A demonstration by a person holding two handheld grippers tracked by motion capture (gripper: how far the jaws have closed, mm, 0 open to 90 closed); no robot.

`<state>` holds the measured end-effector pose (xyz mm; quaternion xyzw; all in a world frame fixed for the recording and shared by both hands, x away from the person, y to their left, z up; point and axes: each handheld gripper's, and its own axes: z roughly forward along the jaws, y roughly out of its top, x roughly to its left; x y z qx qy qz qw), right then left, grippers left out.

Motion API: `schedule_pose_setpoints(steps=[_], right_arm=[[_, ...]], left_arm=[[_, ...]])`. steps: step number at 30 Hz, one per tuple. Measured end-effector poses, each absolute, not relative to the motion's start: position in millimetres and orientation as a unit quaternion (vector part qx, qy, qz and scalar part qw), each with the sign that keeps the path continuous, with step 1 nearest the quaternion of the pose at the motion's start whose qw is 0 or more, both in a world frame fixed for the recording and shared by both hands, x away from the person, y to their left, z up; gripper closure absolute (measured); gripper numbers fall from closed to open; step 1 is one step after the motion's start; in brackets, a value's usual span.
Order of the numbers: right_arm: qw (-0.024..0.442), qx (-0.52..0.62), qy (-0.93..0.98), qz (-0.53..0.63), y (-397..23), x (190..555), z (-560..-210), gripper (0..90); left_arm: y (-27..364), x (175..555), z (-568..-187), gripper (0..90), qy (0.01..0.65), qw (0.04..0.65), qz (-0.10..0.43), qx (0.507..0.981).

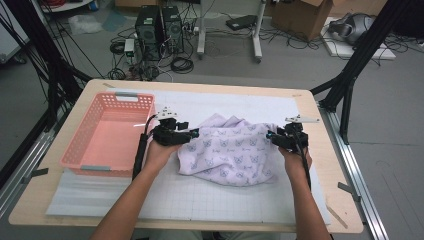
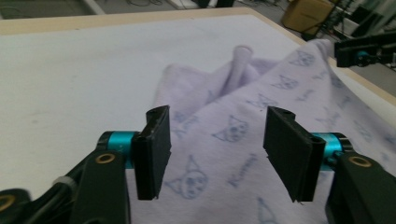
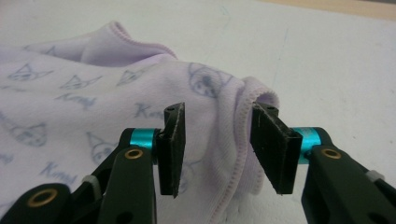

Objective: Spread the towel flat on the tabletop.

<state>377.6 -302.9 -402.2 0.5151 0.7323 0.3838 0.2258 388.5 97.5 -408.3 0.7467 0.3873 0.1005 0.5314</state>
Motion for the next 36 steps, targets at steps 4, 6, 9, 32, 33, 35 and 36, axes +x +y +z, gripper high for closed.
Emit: schedule_pose_setpoints(steps=[4, 6, 9, 32, 33, 35, 36], right_arm=[[0.214, 0.503, 0.729, 0.412, -304, 359, -392, 46.9], [0.213, 0.493, 0.73, 0.422, -303, 350, -389, 45.5], [0.217, 0.475, 0.738, 0.427, -302, 333, -386, 43.3], [0.18, 0.428, 0.777, 0.424, -320, 263, -424, 40.3], [0.176, 0.425, 0.781, 0.422, -317, 263, -428, 40.3], [0.17, 0.417, 0.788, 0.419, -310, 266, -434, 41.0], [0.165, 0.416, 0.793, 0.413, -306, 268, -437, 41.9]], left_arm=[[91, 377, -410, 36.6, 0.36, 0.527, 0.084, 0.765], [89, 373, -415, 36.6, 0.354, 0.517, 0.079, 0.775], [85, 370, -417, 33.3, 0.35, 0.501, 0.06, 0.789], [75, 334, -438, 39.5, 0.267, 0.452, 0.089, 0.846], [73, 332, -437, 42.7, 0.257, 0.452, 0.091, 0.849], [71, 330, -438, 49.2, 0.243, 0.449, 0.096, 0.854], [70, 329, -439, 53.4, 0.24, 0.447, 0.105, 0.855]])
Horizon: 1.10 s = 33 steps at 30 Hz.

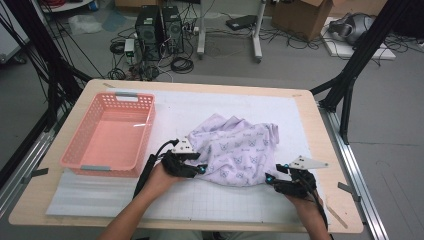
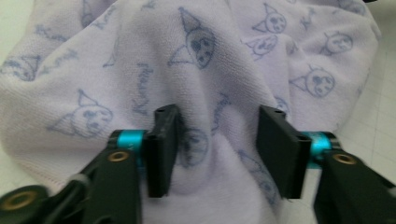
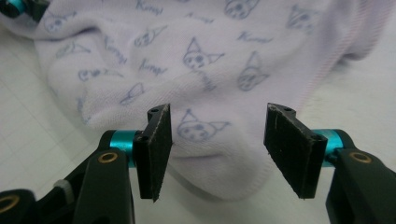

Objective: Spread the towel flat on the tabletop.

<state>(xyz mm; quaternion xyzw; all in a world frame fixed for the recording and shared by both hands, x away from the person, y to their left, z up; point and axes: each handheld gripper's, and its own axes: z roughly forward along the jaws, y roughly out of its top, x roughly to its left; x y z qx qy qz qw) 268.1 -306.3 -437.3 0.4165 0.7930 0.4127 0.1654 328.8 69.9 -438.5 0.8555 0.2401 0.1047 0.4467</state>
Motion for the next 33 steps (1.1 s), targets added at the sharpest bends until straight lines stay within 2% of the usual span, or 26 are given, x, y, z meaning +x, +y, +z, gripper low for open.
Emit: schedule_pose_setpoints(steps=[2, 3, 6, 8, 15, 25, 33], right_arm=[[0.157, 0.411, 0.806, 0.396, -299, 274, -444, 46.5], [0.153, 0.407, 0.811, 0.392, -296, 276, -448, 51.8], [0.126, 0.392, 0.816, 0.407, -295, 277, -447, 76.9], [0.124, 0.389, 0.817, 0.407, -294, 274, -445, 81.4], [0.143, 0.393, 0.792, 0.446, -307, 265, -425, 81.9], [0.218, 0.409, 0.732, 0.499, -328, 266, -376, 82.2], [0.246, 0.435, 0.717, 0.486, -319, 301, -357, 82.0]], left_arm=[[72, 328, -439, 65.3, 0.251, 0.45, 0.112, 0.85], [73, 327, -439, 74.8, 0.254, 0.452, 0.108, 0.848], [80, 327, -439, 79.7, 0.257, 0.474, 0.089, 0.837], [84, 327, -437, 80.8, 0.265, 0.489, 0.081, 0.828], [95, 326, -417, 81.1, 0.28, 0.532, 0.1, 0.793], [110, 337, -378, 82.4, 0.297, 0.581, 0.132, 0.746], [104, 367, -374, 82.6, 0.338, 0.555, 0.179, 0.739]])
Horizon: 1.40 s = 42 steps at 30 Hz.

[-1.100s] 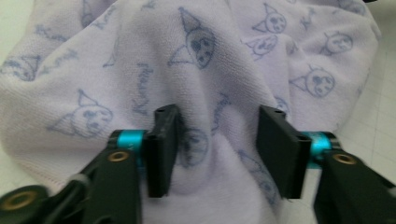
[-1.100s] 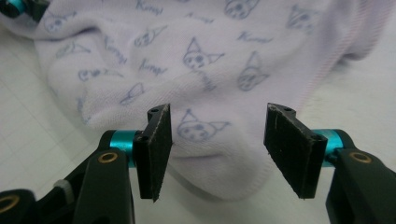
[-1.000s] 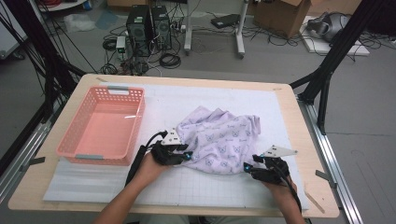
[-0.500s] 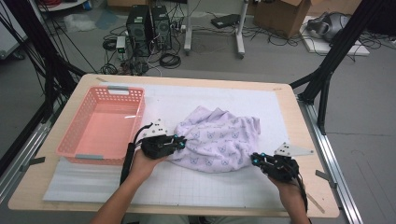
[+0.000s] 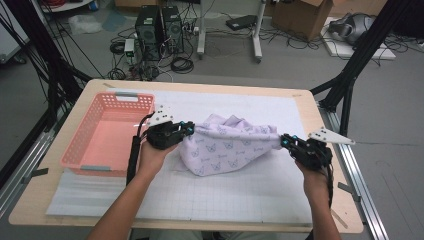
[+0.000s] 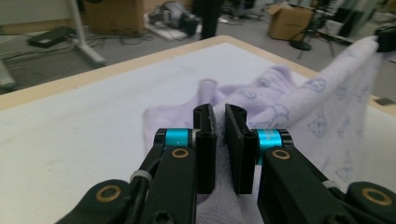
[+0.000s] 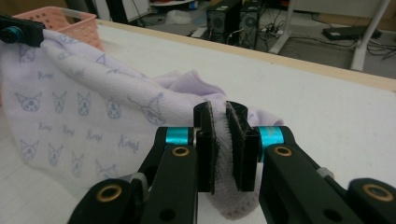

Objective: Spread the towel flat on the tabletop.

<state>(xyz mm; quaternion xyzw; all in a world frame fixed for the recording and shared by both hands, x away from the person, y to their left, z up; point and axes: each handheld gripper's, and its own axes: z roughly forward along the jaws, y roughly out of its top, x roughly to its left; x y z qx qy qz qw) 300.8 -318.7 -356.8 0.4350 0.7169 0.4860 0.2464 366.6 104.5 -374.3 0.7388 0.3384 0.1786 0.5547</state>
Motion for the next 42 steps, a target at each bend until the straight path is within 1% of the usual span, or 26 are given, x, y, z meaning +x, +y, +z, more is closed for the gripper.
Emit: schedule_pose_setpoints(steps=[7, 11, 13, 14, 15, 16, 18, 20, 25, 27, 28, 30, 36, 40, 41, 42], right_arm=[[0.261, 0.453, 0.723, 0.452, -296, 344, -365, 81.4], [0.266, 0.457, 0.729, 0.434, -288, 368, -373, 81.4], [0.269, 0.46, 0.735, 0.42, -285, 378, -377, 81.4], [0.267, 0.462, 0.737, 0.415, -284, 382, -378, 81.4], [0.268, 0.462, 0.737, 0.413, -283, 384, -380, 81.3], [0.267, 0.463, 0.738, 0.412, -282, 386, -382, 81.0], [0.258, 0.469, 0.739, 0.409, -284, 387, -385, 80.2], [0.25, 0.474, 0.74, 0.406, -286, 387, -387, 77.9], [0.254, 0.47, 0.733, 0.421, -293, 376, -377, 63.2], [0.261, 0.464, 0.729, 0.43, -296, 367, -372, 62.0], [0.265, 0.458, 0.73, 0.433, -297, 364, -371, 61.8], [0.268, 0.452, 0.73, 0.436, -301, 354, -370, 61.3], [0.267, 0.427, 0.739, 0.447, -316, 323, -377, 61.4], [0.248, 0.416, 0.752, 0.448, -323, 305, -393, 61.3], [0.245, 0.415, 0.754, 0.446, -323, 303, -395, 61.4], [0.238, 0.408, 0.76, 0.446, -322, 299, -400, 61.3]], left_arm=[[108, 393, -397, 82.6, 0.385, 0.521, 0.204, 0.734], [108, 403, -408, 82.5, 0.405, 0.514, 0.198, 0.73], [106, 404, -411, 81.7, 0.405, 0.511, 0.197, 0.732], [105, 404, -412, 80.0, 0.407, 0.515, 0.193, 0.73], [105, 404, -411, 74.3, 0.409, 0.518, 0.189, 0.727], [106, 404, -411, 67.1, 0.409, 0.524, 0.172, 0.727], [104, 400, -409, 59.0, 0.404, 0.53, 0.151, 0.73], [104, 394, -407, 49.4, 0.396, 0.537, 0.144, 0.731], [104, 376, -407, 39.6, 0.376, 0.54, 0.139, 0.74], [102, 370, -409, 38.1, 0.365, 0.523, 0.139, 0.758], [102, 367, -409, 35.7, 0.361, 0.519, 0.144, 0.762], [104, 362, -410, 36.7, 0.359, 0.526, 0.15, 0.756], [110, 346, -414, 35.8, 0.347, 0.532, 0.153, 0.757], [110, 339, -422, 35.3, 0.346, 0.52, 0.138, 0.769], [109, 338, -425, 35.4, 0.342, 0.512, 0.128, 0.778], [108, 336, -428, 37.8, 0.338, 0.51, 0.118, 0.782]])
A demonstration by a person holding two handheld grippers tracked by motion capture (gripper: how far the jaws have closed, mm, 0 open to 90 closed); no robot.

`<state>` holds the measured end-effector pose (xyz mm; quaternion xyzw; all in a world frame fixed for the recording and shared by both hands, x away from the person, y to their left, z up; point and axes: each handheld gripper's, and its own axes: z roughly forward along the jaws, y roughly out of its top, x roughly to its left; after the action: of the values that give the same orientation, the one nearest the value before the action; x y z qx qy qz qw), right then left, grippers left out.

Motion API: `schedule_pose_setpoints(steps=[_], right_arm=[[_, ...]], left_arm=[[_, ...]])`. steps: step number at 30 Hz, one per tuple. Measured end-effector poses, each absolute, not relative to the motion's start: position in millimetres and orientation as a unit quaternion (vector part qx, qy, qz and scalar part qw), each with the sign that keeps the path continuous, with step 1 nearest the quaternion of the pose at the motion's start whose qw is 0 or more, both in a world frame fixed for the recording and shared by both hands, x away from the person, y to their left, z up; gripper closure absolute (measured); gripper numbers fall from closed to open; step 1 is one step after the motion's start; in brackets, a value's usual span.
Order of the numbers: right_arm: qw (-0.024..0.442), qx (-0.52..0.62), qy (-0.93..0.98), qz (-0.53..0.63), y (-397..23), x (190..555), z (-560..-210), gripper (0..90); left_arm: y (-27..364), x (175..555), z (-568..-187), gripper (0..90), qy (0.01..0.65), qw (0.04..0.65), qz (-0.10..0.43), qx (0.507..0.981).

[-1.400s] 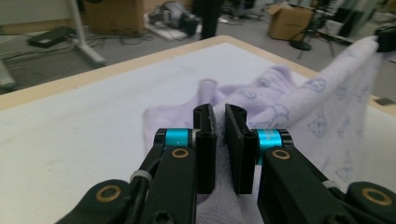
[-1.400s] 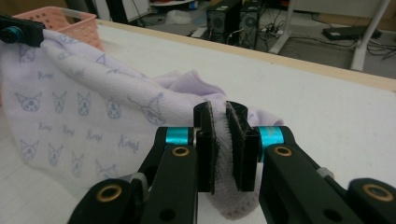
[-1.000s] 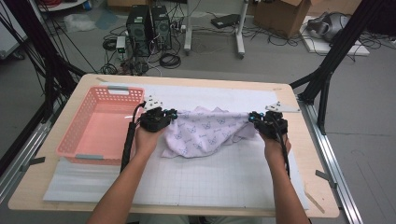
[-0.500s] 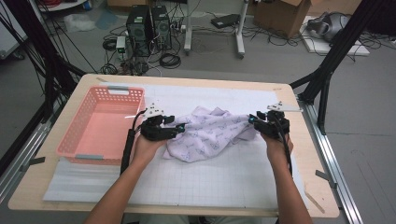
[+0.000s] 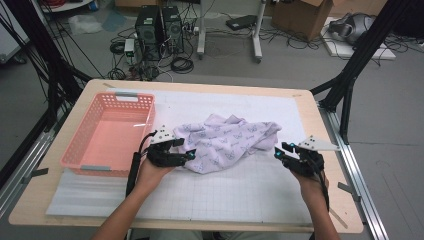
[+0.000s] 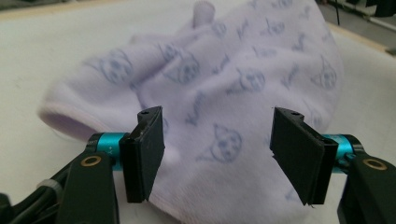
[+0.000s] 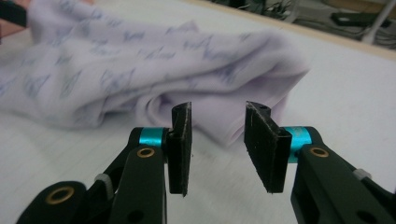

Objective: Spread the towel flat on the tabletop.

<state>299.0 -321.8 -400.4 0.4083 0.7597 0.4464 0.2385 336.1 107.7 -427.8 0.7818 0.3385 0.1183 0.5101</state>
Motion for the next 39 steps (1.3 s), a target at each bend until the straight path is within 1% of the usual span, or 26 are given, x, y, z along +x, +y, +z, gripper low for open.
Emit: schedule_pose_setpoints(steps=[1, 3, 8, 13, 15, 18, 22, 24, 26, 28, 30, 32, 33, 36, 39], right_arm=[[0.232, 0.404, 0.766, 0.444, -320, 295, -406, 61.3], [0.224, 0.395, 0.774, 0.442, -318, 292, -414, 61.3], [0.207, 0.375, 0.792, 0.435, -312, 295, -425, 60.6], [0.186, 0.352, 0.814, 0.423, -293, 301, -431, 56.2], [0.181, 0.344, 0.824, 0.413, -284, 305, -435, 56.0], [0.173, 0.34, 0.833, 0.401, -273, 311, -440, 54.2], [0.175, 0.337, 0.842, 0.384, -261, 321, -448, 52.7], [0.18, 0.333, 0.846, 0.377, -255, 324, -450, 53.0], [0.186, 0.331, 0.846, 0.375, -252, 327, -450, 56.2], [0.177, 0.327, 0.847, 0.38, -251, 329, -450, 66.2], [0.165, 0.32, 0.85, 0.385, -251, 330, -450, 78.6], [0.163, 0.311, 0.854, 0.385, -249, 328, -450, 89.2], [0.168, 0.307, 0.855, 0.382, -249, 327, -449, 89.3], [0.162, 0.309, 0.852, 0.391, -252, 325, -447, 89.3], [0.172, 0.316, 0.839, 0.409, -257, 323, -442, 88.8]], left_arm=[[107, 336, -429, 39.9, 0.337, 0.505, 0.114, 0.786], [102, 335, -433, 38.8, 0.338, 0.495, 0.104, 0.794], [87, 335, -438, 34.4, 0.334, 0.468, 0.102, 0.812], [69, 334, -444, 33.3, 0.321, 0.439, 0.115, 0.832], [64, 333, -445, 34.2, 0.314, 0.426, 0.123, 0.84], [61, 331, -445, 47.3, 0.301, 0.415, 0.143, 0.847], [66, 332, -443, 67.2, 0.304, 0.422, 0.137, 0.843], [67, 332, -442, 74.4, 0.302, 0.428, 0.132, 0.842], [68, 332, -441, 76.0, 0.301, 0.436, 0.124, 0.839], [69, 331, -439, 76.6, 0.302, 0.449, 0.115, 0.833], [72, 331, -436, 76.7, 0.305, 0.469, 0.104, 0.822], [76, 330, -432, 76.7, 0.309, 0.488, 0.094, 0.811], [78, 330, -430, 76.7, 0.313, 0.498, 0.089, 0.804], [84, 329, -424, 76.7, 0.317, 0.517, 0.082, 0.791], [86, 328, -421, 76.7, 0.321, 0.529, 0.079, 0.782]])
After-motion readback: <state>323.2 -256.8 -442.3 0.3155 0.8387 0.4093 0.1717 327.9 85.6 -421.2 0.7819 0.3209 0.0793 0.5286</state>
